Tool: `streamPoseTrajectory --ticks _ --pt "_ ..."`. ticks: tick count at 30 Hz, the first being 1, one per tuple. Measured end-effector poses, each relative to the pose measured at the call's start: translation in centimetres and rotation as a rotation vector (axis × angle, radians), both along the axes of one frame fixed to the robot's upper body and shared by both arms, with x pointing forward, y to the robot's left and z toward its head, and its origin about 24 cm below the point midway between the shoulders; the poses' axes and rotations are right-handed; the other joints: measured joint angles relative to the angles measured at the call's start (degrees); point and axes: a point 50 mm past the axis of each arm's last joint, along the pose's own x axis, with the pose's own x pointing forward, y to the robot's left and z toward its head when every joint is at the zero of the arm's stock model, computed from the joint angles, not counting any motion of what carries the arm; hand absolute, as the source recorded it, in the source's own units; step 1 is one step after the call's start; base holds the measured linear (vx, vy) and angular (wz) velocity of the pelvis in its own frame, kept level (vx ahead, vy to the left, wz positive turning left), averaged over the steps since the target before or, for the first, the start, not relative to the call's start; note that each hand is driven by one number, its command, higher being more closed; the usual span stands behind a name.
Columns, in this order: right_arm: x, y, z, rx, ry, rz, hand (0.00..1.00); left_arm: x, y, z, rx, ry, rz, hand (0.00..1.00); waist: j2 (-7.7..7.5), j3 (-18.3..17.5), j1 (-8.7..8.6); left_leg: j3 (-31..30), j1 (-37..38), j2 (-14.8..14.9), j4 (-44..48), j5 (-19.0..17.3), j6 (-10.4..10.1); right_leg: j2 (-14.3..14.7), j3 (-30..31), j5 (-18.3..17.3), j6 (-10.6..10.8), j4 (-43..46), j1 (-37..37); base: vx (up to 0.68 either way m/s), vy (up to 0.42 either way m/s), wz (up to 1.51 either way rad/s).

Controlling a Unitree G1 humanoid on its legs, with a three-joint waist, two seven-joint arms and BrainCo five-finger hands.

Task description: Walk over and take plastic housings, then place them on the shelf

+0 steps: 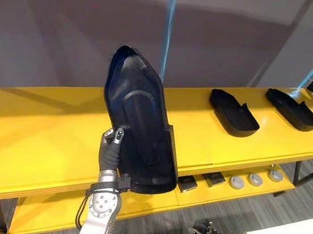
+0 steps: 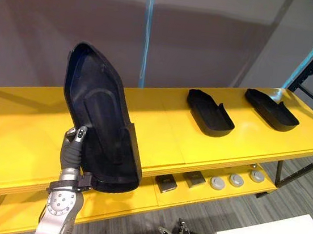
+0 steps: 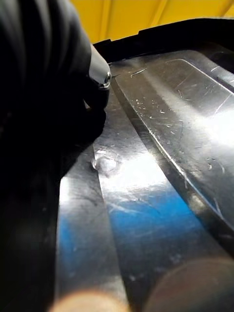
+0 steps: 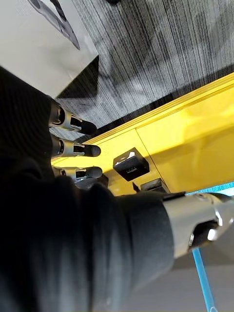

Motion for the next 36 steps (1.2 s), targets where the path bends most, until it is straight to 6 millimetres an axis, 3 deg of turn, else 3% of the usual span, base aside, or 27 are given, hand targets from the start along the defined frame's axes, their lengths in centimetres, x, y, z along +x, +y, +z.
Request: streamPoseTrajectory --ticks 2,8,13,19,22,27,36 --pt "-0.1 0.2 -0.4 0.008 0.022 0.010 0.00 1.0 0.7 -0.2 0.054 0.021 0.030 1.00 0.03 -0.38 -0.12 -0.47 0.20 0.06 -0.44 0.01 -0.01 0.09 -0.10 0.20 -0.03 -0.01 0.06 0.05 0.037 0.11" --pt "0.0 0.3 -0.7 0.023 0.039 0.032 0.00 4.8 4.5 -0.7 0.179 0.106 0.158 1.00 0.06 -0.82 -3.18 -1.91 -0.30 0.14 -2.49 1.12 -0.70 0.41 -0.41 2.49 0.52 -2.06 -0.38 -0.02 0.005 0.03" --pt "-0.4 -0.2 -1.0 0.016 0.065 0.040 0.00 7.7 5.5 1.4 0.252 0.076 0.195 1.00 0.14 -0.78 -4.97 -3.18 -2.95 0.13 -3.30 3.22 -0.98 0.55 -1.55 4.17 0.21 -2.20 -3.03 -0.08 -0.021 0.09" --pt "0.1 -0.7 -0.8 0.005 0.051 0.055 0.00 10.3 6.1 3.7 0.254 0.046 0.246 1.00 0.24 0.39 -6.64 -3.15 -3.91 -0.01 -7.38 6.84 0.02 0.91 -1.45 4.71 -0.18 -3.44 -5.28 -0.13 -0.046 -0.03" --pt "0.3 -0.7 -0.7 0.003 0.046 0.058 0.00 11.3 6.2 4.1 0.252 0.062 0.264 1.00 0.39 1.62 -7.92 -3.14 -4.31 -0.02 -11.85 10.81 0.03 1.22 -1.43 4.96 -0.61 -4.33 -7.27 -0.20 -0.075 -0.01" --pt "0.3 -0.5 -0.6 -0.002 0.042 0.082 0.00 11.9 6.9 4.0 0.221 0.101 0.300 1.00 0.21 3.74 -9.37 -1.60 -5.91 1.37 -12.52 11.79 -0.57 2.83 0.20 5.72 -1.80 -5.22 -9.42 -0.18 -0.065 -0.16" --pt "0.5 -0.7 0.1 -0.023 0.002 0.091 0.00 14.1 5.8 8.1 0.191 0.012 0.303 1.00 -0.01 5.23 -10.06 0.34 -9.83 2.48 -12.45 12.60 -1.16 4.14 1.90 9.09 -2.68 -7.07 -13.33 -0.01 -0.037 -0.13"
